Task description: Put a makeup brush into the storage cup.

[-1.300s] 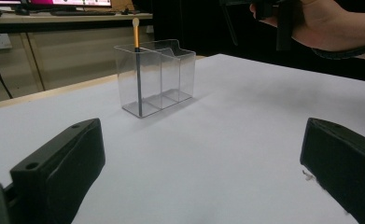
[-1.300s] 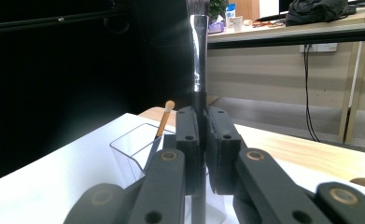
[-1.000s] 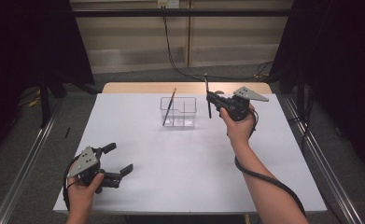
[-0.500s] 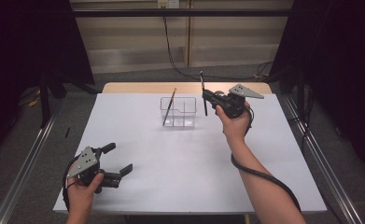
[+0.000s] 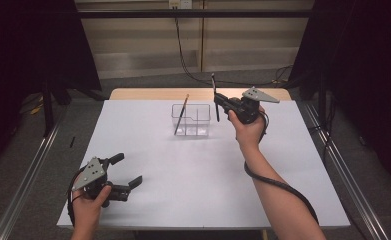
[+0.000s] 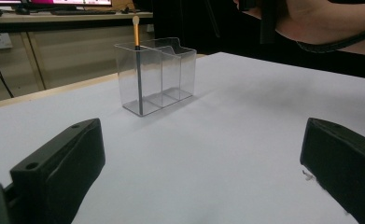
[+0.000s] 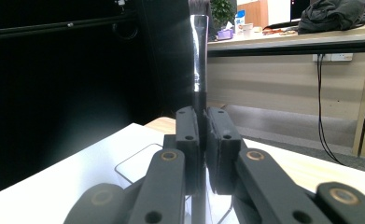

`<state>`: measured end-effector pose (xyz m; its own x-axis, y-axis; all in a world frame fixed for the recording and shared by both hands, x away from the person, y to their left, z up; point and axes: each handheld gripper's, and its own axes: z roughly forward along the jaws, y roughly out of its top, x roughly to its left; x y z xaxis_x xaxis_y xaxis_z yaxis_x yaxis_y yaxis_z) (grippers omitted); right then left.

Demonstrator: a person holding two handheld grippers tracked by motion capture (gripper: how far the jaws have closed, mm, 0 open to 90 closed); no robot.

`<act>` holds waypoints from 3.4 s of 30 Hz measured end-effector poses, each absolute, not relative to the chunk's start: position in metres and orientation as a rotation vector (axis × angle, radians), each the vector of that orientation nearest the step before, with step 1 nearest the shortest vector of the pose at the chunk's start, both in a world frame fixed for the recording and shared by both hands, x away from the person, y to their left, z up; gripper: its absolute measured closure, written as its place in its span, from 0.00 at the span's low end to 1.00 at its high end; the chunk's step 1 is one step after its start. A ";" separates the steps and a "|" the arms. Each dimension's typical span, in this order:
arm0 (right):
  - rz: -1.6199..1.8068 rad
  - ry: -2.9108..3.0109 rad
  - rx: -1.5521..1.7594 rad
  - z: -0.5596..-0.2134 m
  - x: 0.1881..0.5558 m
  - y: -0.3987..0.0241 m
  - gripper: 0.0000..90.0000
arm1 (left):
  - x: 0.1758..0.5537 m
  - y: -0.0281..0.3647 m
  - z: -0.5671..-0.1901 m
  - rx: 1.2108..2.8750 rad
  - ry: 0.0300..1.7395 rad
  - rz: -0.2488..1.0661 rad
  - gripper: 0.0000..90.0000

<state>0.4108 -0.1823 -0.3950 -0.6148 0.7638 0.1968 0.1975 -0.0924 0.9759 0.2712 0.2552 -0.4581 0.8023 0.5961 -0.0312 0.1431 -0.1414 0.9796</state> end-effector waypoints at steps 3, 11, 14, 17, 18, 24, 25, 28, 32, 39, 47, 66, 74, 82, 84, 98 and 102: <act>1.749 1.757 1.040 -0.395 0.412 -0.182 0.94 | 0.271 0.255 -0.458 1.697 0.584 0.436 0.00; 1.750 1.755 1.036 -0.393 0.417 -0.180 0.94 | 0.271 0.255 -0.458 1.696 0.582 0.438 0.00; 1.752 1.756 1.035 -0.393 0.419 -0.180 0.94 | 0.271 0.254 -0.458 1.700 0.581 0.436 0.00; 1.757 1.752 1.041 -0.394 0.421 -0.179 0.94 | 0.271 0.253 -0.458 1.704 0.581 0.435 0.00; 1.756 1.748 1.042 -0.394 0.422 -0.179 0.94 | 0.271 0.253 -0.458 1.704 0.580 0.436 0.00; 1.758 1.744 1.043 -0.394 0.425 -0.179 0.94 | 0.270 0.253 -0.457 1.700 0.579 0.436 0.00; 1.759 1.746 1.044 -0.394 0.426 -0.178 0.94 | 0.270 0.254 -0.457 1.700 0.579 0.437 0.00; 1.757 1.741 1.037 -0.394 0.428 -0.178 0.94 | 0.270 0.254 -0.457 1.700 0.579 0.437 0.00; 1.761 1.740 1.042 -0.394 0.429 -0.178 0.94 | 0.270 0.254 -0.457 1.697 0.579 0.436 0.00; 1.756 1.739 1.034 -0.396 0.432 -0.175 0.94 | 0.270 0.253 -0.457 1.697 0.578 0.434 0.00; 1.758 1.751 1.022 -0.397 0.436 -0.168 0.94 | 0.271 0.254 -0.457 1.697 0.578 0.434 0.00; 1.751 1.764 1.035 -0.405 0.444 -0.161 0.94 | 0.271 0.256 -0.458 1.705 0.579 0.438 0.00; 1.739 1.780 1.028 -0.405 0.446 -0.158 0.94 | 0.271 0.254 -0.458 1.699 0.583 0.433 0.00; 1.739 1.777 1.039 -0.406 0.447 -0.159 0.94 | 0.271 0.254 -0.458 1.697 0.584 0.433 0.00; 1.737 1.777 1.037 -0.406 0.448 -0.159 0.94 | 0.271 0.254 -0.459 1.700 0.585 0.430 0.00; 1.726 1.791 1.043 -0.411 0.452 -0.156 0.94 | 0.271 0.254 -0.459 1.701 0.585 0.430 0.00; 1.727 1.791 1.045 -0.414 0.453 -0.153 0.94 | 0.271 0.256 -0.458 1.704 0.580 0.436 0.00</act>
